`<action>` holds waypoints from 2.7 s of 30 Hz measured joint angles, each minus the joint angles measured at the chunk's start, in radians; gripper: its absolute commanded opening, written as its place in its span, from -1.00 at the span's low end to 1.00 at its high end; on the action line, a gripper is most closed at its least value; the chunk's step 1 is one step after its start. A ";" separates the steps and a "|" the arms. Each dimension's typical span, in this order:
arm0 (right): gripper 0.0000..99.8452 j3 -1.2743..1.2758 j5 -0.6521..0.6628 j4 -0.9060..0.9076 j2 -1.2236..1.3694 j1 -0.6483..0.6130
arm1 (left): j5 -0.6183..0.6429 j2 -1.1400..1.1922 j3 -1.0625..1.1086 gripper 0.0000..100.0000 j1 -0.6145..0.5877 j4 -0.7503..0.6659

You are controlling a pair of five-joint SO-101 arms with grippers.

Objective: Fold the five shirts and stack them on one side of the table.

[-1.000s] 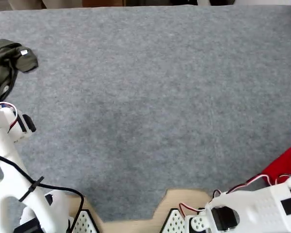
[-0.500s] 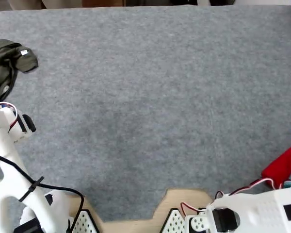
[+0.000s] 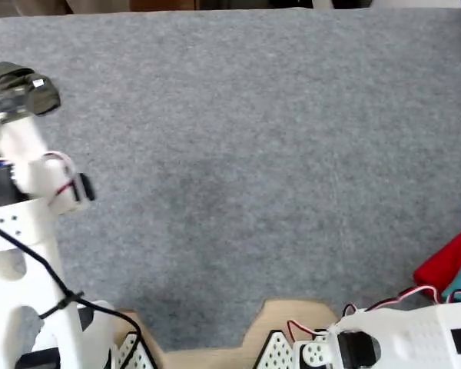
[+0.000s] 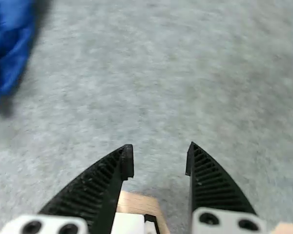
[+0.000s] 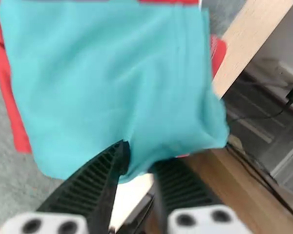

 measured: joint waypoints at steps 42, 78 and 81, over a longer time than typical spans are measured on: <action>-0.59 0.269 -0.089 -0.008 -0.255 -0.002 | 0.189 0.806 -0.660 -0.61 0.781 0.000; -0.66 0.334 -0.284 -0.040 -0.117 -0.313 | 0.037 0.580 -0.290 -0.61 0.698 0.000; -0.66 0.384 -0.284 -0.106 -0.083 -0.313 | 0.018 0.580 -0.273 -0.61 0.698 0.000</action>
